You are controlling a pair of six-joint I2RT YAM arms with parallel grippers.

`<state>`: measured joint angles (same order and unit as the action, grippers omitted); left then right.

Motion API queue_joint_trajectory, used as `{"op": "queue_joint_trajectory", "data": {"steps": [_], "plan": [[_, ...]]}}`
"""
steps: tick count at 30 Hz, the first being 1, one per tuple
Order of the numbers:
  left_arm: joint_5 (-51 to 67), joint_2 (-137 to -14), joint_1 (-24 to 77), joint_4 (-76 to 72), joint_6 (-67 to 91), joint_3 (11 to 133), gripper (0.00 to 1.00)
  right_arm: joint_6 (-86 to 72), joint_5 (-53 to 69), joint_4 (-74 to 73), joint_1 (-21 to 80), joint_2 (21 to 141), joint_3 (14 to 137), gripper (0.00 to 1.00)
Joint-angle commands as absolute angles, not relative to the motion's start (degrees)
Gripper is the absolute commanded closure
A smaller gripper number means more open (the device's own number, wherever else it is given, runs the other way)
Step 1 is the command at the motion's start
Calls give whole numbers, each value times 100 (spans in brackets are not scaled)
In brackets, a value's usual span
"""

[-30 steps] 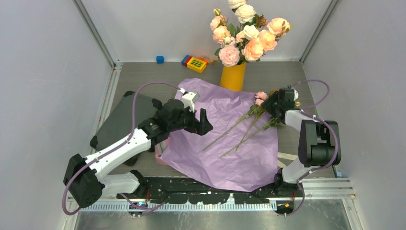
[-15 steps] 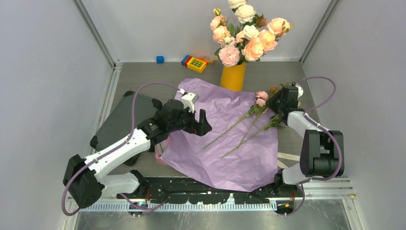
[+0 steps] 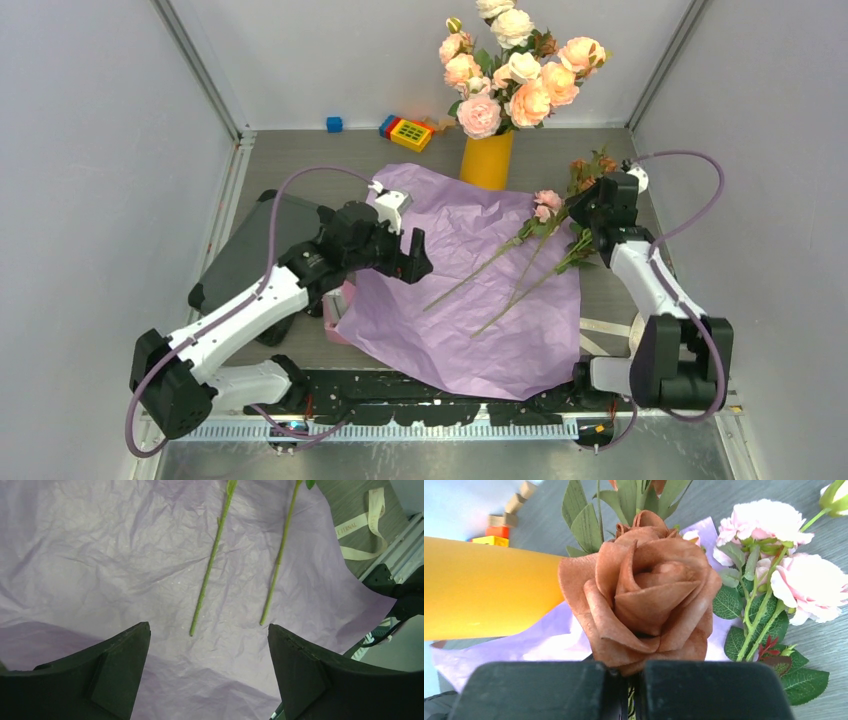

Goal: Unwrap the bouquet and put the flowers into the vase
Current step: Pick up the fake flower from the wrapping paper.

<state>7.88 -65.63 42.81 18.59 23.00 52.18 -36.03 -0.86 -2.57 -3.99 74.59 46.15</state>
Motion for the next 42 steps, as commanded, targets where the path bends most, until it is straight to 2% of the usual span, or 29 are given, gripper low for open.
{"op": "queue_joint_trajectory", "data": {"steps": [1,7,14,20,31,42], "plan": [[1107,-6380,3735,2528,1554,5905,10,-3261,-84,-408,-422,6570,4970,100],[2256,-6470,2343,3356,1014,6460,9,-2644,372,-242,-374,5063,5109,100],[2216,-6389,1532,3314,898,6491,9,-2104,460,809,-112,4397,5438,100],[1683,-6351,1433,3110,651,6190,9,-1811,426,1532,134,4396,5859,100],[1617,-6369,1424,2929,673,5979,9,-1771,1387,3317,567,4913,6511,100],[1429,-6321,1424,2936,607,5907,9,-610,1740,4113,1733,5784,6915,100]]}}
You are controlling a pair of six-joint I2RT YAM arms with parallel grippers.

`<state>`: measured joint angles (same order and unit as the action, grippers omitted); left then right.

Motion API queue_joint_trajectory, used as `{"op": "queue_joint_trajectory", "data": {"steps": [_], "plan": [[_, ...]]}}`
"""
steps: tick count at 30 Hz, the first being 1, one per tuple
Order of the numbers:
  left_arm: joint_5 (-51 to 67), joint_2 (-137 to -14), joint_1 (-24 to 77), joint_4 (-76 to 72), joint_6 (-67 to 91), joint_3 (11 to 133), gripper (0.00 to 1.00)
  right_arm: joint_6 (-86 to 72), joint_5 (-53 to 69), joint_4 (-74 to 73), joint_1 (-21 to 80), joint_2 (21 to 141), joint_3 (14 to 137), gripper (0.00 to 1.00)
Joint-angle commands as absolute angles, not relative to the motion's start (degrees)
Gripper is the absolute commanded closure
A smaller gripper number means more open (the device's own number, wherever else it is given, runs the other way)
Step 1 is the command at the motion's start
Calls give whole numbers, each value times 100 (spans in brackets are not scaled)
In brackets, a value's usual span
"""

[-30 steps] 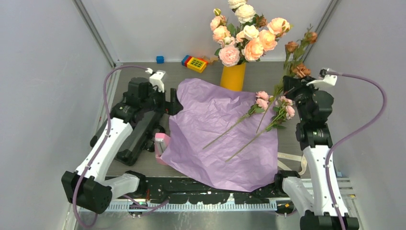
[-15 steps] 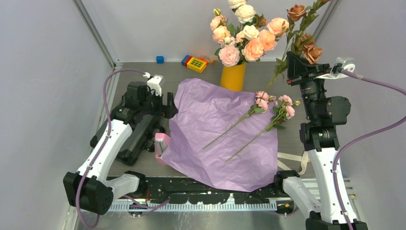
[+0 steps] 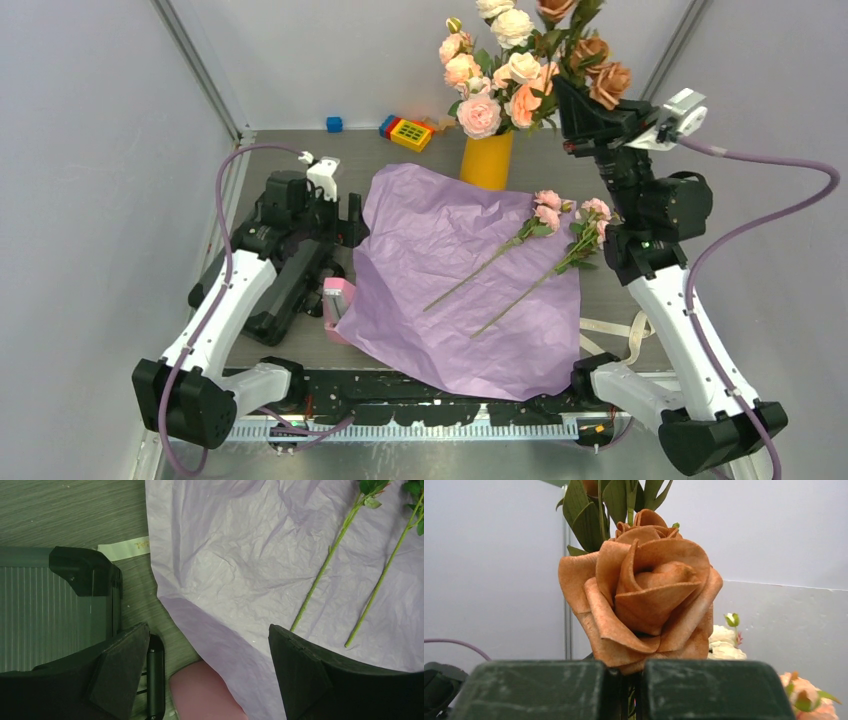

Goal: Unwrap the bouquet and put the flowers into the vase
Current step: Pick up the fake flower from the wrapping paper, then insert the fake flower into the vase.

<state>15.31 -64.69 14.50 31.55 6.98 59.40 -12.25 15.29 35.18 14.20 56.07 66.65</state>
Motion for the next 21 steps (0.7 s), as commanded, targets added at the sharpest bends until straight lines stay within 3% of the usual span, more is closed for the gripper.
{"op": "queue_joint_trajectory", "data": {"steps": [1,9,21], "plan": [[1420,-6323,1424,2936,599,5911,9,-564,1780,4144,1846,5869,6928,100],[1385,-6357,1424,2940,564,5902,9,79,2030,4360,2370,6434,7062,100],[1302,-6383,1424,2988,514,5890,9,696,1313,4994,2426,6977,6937,100]]}}
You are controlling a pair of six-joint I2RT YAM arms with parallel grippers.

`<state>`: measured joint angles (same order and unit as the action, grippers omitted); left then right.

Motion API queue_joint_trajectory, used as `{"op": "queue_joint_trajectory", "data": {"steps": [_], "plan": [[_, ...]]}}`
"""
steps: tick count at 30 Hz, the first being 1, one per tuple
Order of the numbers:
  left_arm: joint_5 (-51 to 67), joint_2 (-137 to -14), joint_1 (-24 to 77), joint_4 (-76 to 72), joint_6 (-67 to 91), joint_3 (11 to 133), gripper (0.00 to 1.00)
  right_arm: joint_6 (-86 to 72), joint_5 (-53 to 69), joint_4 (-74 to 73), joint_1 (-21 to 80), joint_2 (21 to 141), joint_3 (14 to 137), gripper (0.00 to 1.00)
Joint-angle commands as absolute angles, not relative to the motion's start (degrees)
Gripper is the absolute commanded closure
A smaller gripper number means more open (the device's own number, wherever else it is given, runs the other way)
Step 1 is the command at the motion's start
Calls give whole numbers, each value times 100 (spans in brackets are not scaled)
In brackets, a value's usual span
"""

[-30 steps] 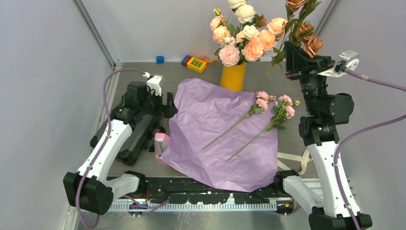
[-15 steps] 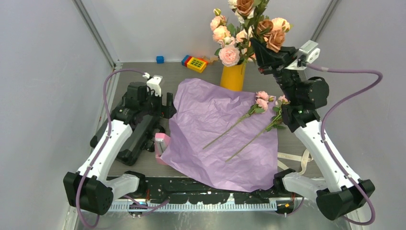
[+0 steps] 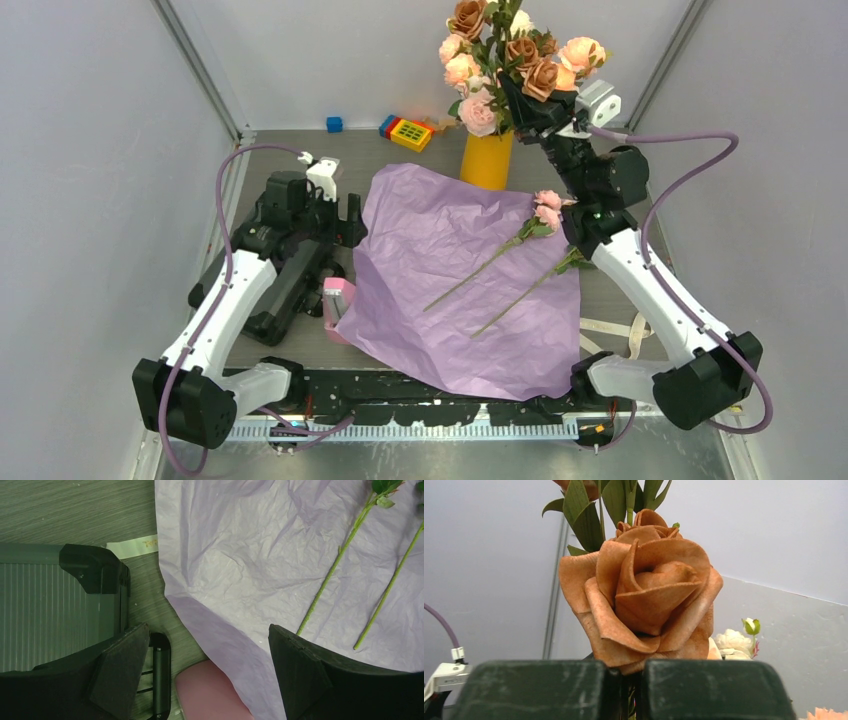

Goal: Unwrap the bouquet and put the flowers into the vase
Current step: Insert the fake flower into the vase.

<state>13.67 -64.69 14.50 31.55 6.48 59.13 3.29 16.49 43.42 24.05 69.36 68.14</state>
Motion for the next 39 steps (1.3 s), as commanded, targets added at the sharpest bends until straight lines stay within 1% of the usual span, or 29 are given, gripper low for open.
{"op": "queue_joint_trajectory", "data": {"steps": [1,16,27,39], "plan": [[1294,-6389,1424,2988,510,5889,9,721,1253,5020,2426,7018,6942,100],[1275,-6410,1424,2997,492,5890,9,929,772,5435,2426,7208,6939,100],[1274,-6416,1424,2997,483,5888,9,198,80,5919,2426,7573,6666,100],[1301,-6425,1424,2990,483,5897,9,272,18,5816,2421,7595,6390,100]]}}
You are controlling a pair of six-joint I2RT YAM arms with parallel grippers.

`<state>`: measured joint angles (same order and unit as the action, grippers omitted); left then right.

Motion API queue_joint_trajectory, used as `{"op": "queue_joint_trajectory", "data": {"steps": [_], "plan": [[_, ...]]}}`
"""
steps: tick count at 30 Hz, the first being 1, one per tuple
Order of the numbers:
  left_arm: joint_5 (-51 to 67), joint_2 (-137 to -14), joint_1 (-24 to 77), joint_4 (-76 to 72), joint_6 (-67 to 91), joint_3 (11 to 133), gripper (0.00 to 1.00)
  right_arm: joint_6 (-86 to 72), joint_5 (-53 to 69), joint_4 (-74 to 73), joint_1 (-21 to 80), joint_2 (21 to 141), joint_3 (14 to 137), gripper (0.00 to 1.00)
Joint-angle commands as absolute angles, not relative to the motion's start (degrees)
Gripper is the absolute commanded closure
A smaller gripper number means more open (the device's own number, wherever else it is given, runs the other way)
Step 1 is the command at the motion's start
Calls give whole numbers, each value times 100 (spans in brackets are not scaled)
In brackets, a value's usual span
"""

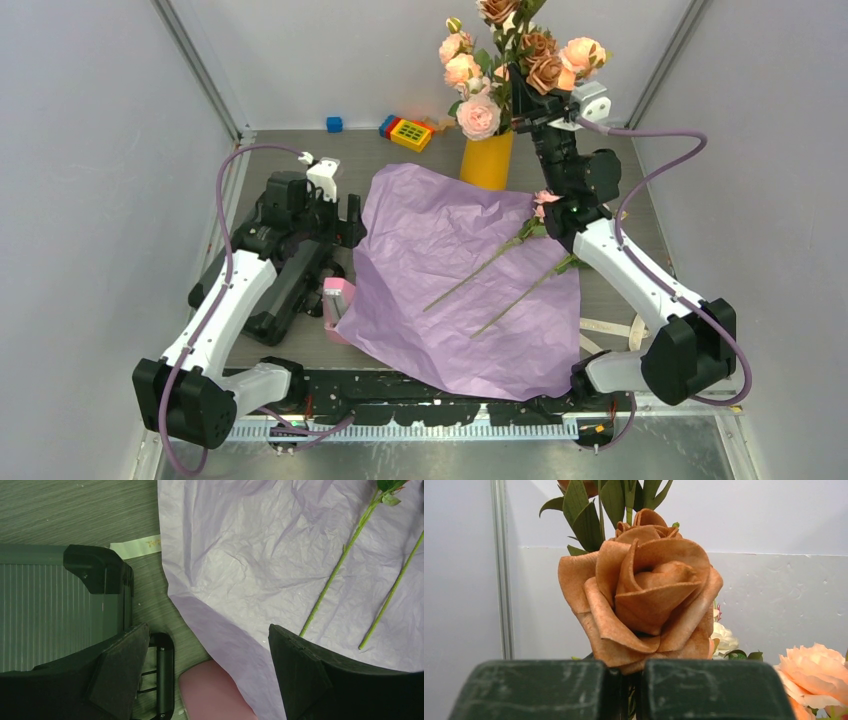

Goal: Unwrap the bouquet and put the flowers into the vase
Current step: Insert the fake flower into the vase.

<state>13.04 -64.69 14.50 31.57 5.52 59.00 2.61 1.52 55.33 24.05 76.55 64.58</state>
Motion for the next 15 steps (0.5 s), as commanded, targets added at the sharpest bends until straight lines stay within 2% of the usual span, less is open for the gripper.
{"op": "queue_joint_trajectory", "data": {"steps": [1,15], "plan": [[1315,-6421,1424,2989,483,5893,9,298,18,5800,2425,7594,6377,100],[1349,-6439,1424,2979,510,5887,9,614,-257,5513,2425,7628,6118,100]]}}
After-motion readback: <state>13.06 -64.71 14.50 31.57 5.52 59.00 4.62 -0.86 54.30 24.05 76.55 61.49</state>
